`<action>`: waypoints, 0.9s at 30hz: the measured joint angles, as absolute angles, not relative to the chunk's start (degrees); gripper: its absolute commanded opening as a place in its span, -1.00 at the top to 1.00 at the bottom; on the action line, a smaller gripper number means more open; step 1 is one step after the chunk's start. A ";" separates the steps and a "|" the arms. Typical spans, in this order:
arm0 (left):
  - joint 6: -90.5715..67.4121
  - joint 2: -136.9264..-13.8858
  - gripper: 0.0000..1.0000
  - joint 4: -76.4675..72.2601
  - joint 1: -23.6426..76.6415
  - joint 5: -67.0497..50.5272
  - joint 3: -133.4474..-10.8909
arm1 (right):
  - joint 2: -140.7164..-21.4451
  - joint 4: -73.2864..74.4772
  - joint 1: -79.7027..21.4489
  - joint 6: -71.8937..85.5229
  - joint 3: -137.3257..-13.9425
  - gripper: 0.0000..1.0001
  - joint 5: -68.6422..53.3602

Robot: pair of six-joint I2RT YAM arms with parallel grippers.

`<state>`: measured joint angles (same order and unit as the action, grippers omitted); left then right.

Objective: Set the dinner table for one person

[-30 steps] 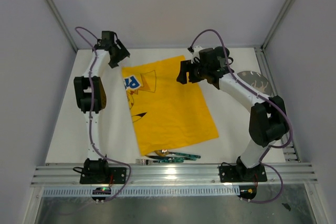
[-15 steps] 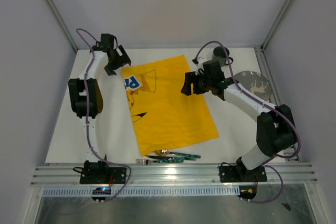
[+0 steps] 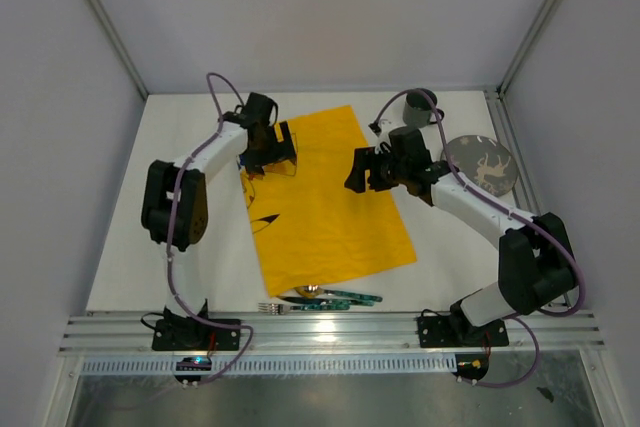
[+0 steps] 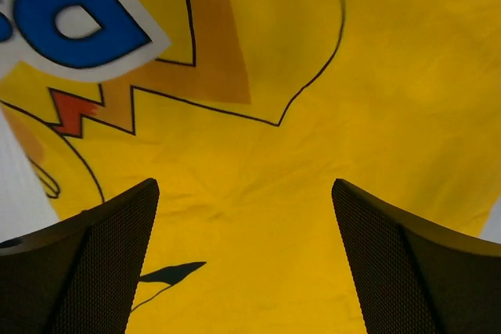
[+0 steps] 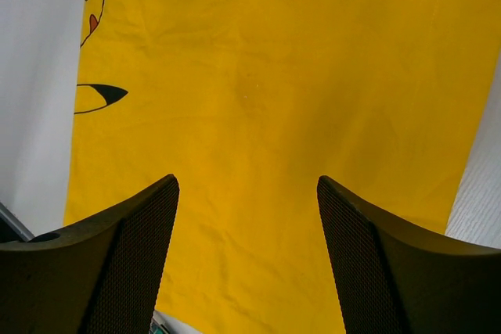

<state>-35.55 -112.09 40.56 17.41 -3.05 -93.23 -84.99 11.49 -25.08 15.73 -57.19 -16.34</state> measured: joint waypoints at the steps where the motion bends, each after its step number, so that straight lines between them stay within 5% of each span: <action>1: -35.70 -113.45 -0.88 40.56 18.17 -3.07 -92.42 | -84.99 11.53 -25.15 15.81 -57.14 -0.51 -16.32; 27: -40.53 -118.85 -0.87 37.87 20.34 1.26 -87.92 | -81.97 11.64 -25.17 15.77 -56.45 -0.51 -15.92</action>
<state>-40.53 -118.85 37.87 20.34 1.26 -87.92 -81.97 11.64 -25.17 15.77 -56.45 -15.92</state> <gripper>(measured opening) 0.933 0.756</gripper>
